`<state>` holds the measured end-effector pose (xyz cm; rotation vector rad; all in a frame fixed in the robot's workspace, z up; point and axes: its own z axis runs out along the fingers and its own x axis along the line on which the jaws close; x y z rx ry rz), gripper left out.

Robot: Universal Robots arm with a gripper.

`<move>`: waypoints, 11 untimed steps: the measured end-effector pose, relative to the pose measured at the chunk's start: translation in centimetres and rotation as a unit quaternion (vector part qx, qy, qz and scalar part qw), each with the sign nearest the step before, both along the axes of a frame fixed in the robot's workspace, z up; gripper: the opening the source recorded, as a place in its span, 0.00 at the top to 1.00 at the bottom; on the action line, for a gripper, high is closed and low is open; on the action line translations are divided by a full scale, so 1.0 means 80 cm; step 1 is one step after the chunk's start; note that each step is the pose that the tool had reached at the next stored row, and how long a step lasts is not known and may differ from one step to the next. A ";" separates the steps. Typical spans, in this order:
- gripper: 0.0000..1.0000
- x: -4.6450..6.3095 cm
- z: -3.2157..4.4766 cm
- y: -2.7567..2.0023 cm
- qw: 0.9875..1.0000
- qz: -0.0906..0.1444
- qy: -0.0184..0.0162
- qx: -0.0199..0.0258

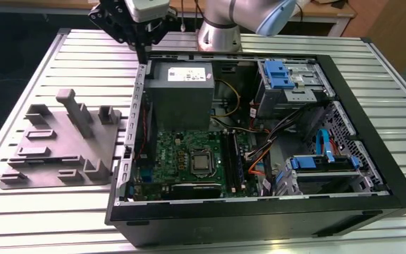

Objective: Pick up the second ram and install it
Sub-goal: 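Reach for the second ram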

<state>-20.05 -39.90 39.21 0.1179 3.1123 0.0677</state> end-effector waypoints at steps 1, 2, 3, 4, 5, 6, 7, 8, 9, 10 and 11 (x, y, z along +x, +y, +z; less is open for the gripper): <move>0.90 -0.003 0.0000 0.0000 1.000 0.000 0.000 0.000; 0.90 -0.006 0.0000 0.0000 1.000 0.000 0.000 0.000; 0.90 -0.009 0.0000 0.0000 1.000 0.000 0.000 0.000; 0.90 -0.012 -0.0001 0.0000 1.000 0.000 0.000 0.000; 0.90 -0.015 -0.0001 0.0000 1.000 0.000 0.000 0.000; 0.90 -0.018 -0.0001 0.0000 1.000 0.000 0.000 0.000; 0.90 -0.021 -0.0002 0.0000 1.000 0.000 0.000 0.000; 0.90 -0.024 -0.0002 0.0000 1.000 0.000 0.000 0.000; 0.90 -0.028 -0.0002 0.0000 1.000 0.000 0.000 0.000; 0.90 -0.031 -0.0003 0.0000 1.000 0.000 0.000 0.000; 0.90 -0.034 -0.0003 0.0000 1.000 0.000 0.000 0.000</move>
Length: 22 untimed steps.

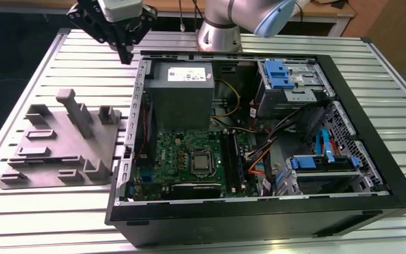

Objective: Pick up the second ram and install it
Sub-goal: 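Reach for the second ram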

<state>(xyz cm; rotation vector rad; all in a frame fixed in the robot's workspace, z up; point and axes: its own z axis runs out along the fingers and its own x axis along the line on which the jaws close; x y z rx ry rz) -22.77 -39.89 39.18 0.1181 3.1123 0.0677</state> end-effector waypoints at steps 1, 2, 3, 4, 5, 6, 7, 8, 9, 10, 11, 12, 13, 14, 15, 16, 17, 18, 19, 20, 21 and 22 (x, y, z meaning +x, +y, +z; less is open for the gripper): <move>0.90 -0.003 0.0000 0.0000 1.000 0.000 0.000 0.000; 0.90 -0.006 0.0000 0.0000 1.000 0.000 0.000 0.000; 0.90 -0.010 -0.0001 0.0000 1.000 0.000 0.000 0.000; 0.90 -0.013 -0.0001 0.0000 1.000 0.000 0.000 0.000; 0.90 -0.017 -0.0002 0.0000 1.000 0.000 0.000 0.000; 0.90 -0.019 -0.0002 0.0000 1.000 0.000 0.000 0.000; 0.90 -0.022 -0.0002 0.0000 1.000 0.000 0.000 0.000; 0.90 -0.024 -0.0002 0.0000 1.000 0.000 0.000 0.000; 0.90 -0.026 -0.0003 0.0000 1.000 0.000 0.000 0.000; 0.90 -0.029 -0.0003 0.0000 1.000 0.000 0.000 0.000; 0.90 -0.031 -0.0003 0.0000 1.000 0.000 0.000 0.000; 0.90 -0.034 -0.0003 0.0000 1.000 0.000 0.000 0.000; 0.90 -0.037 -0.0003 0.0000 1.000 0.000 0.000 0.000; 0.90 -0.040 -0.0004 0.0000 1.000 0.000 0.000 0.000; 0.90 -0.042 -0.0004 0.0000 1.000 0.000 0.000 0.000; 0.90 -0.045 -0.0005 0.0000 1.000 0.000 0.000 0.000; 0.90 -0.047 -0.0005 0.0000 1.000 0.000 0.000 0.000; 0.90 -0.050 -0.0005 0.0000 1.000 0.000 0.000 0.000; 0.90 -0.052 -0.0005 0.0000 1.000 0.000 0.000 0.000; 0.90 -0.054 -0.0006 0.0000 1.000 0.000 0.000 0.000; 0.90 -0.057 -0.0007 0.0000 1.000 0.000 0.000 0.000; 0.90 -0.060 -0.0008 -0.0001 1.000 0.000 0.000 0.000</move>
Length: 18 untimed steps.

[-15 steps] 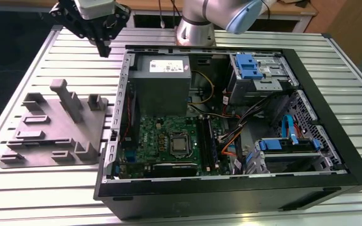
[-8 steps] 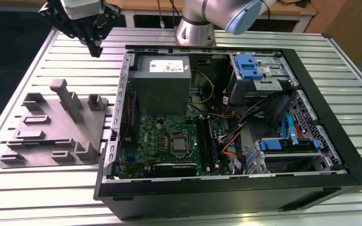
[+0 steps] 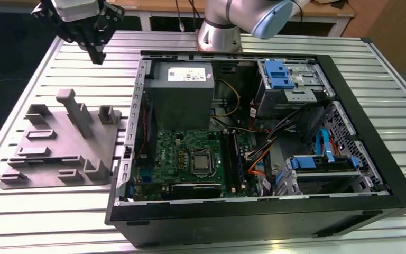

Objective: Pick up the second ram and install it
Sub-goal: 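Reach for the second ram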

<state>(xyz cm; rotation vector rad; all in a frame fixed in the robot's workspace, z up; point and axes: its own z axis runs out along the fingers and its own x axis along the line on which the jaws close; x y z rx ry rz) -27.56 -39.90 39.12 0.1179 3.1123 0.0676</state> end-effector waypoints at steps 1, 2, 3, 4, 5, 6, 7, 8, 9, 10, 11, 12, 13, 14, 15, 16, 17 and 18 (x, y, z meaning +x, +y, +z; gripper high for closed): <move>0.90 -0.003 -0.0003 -0.0002 1.000 0.000 0.000 0.000; 0.90 -0.005 -0.0007 -0.0007 1.000 0.000 0.000 0.000; 0.90 -0.009 -0.0013 -0.0017 1.000 0.000 0.000 0.000; 0.90 -0.012 -0.0018 -0.0029 1.000 0.000 0.000 0.000; 0.90 -0.016 -0.0023 -0.0045 1.000 0.000 0.000 0.000; 0.90 -0.020 -0.0027 -0.0061 1.000 0.000 0.000 0.000; 0.90 -0.023 -0.0032 -0.0079 1.000 0.000 0.000 0.000; 0.90 -0.027 -0.0036 -0.0098 1.000 0.000 0.000 0.000; 0.90 -0.031 -0.0040 -0.0115 1.000 0.000 0.000 0.000; 0.90 -0.035 -0.0045 -0.0130 1.000 0.000 0.000 0.000; 0.90 -0.038 -0.0049 -0.0143 1.000 0.000 0.000 0.000; 0.90 -0.042 -0.0056 -0.0155 1.000 0.000 0.000 0.000; 0.90 -0.045 -0.0061 -0.0165 1.000 0.000 0.000 0.000; 0.90 -0.049 -0.0067 -0.0175 1.000 0.000 0.000 0.000; 0.90 -0.053 -0.0073 -0.0185 1.000 0.000 0.000 0.000; 0.90 -0.057 -0.0078 -0.0194 1.000 0.000 0.000 0.000; 0.90 -0.060 -0.0085 -0.0202 1.000 0.000 0.000 0.000; 0.90 -0.064 -0.0092 -0.0210 1.000 0.000 0.000 0.000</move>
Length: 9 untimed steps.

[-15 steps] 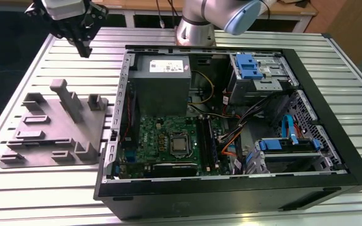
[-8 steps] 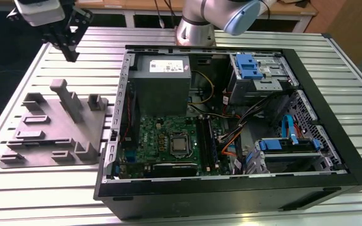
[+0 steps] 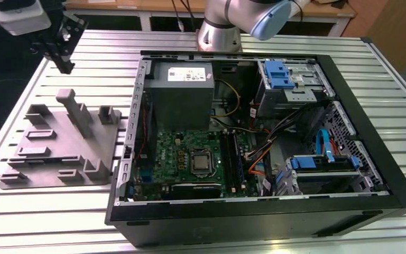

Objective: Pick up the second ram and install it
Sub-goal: 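Reach for the second ram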

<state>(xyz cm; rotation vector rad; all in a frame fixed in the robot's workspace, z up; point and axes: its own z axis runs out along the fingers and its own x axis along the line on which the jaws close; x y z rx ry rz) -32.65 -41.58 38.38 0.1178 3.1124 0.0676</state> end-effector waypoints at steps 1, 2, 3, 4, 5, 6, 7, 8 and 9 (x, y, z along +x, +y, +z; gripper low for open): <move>0.90 -0.004 -0.0008 -0.0008 1.000 0.000 0.000 0.000; 0.90 -0.007 -0.0016 -0.0015 1.000 0.000 0.000 0.000; 0.90 -0.011 -0.0023 -0.0022 1.000 0.000 0.000 0.000; 0.90 -0.014 -0.0031 -0.0029 1.000 0.000 0.000 0.000; 0.90 -0.018 -0.0040 -0.0035 1.000 0.000 0.000 0.000; 0.90 -0.021 -0.0049 -0.0041 1.000 0.000 0.000 0.000; 0.90 -0.024 -0.0057 -0.0044 1.000 0.000 0.000 0.000; 0.90 -0.026 -0.0063 -0.0047 1.000 0.000 0.000 0.000; 0.90 -0.028 -0.0071 -0.0049 1.000 0.000 0.000 0.000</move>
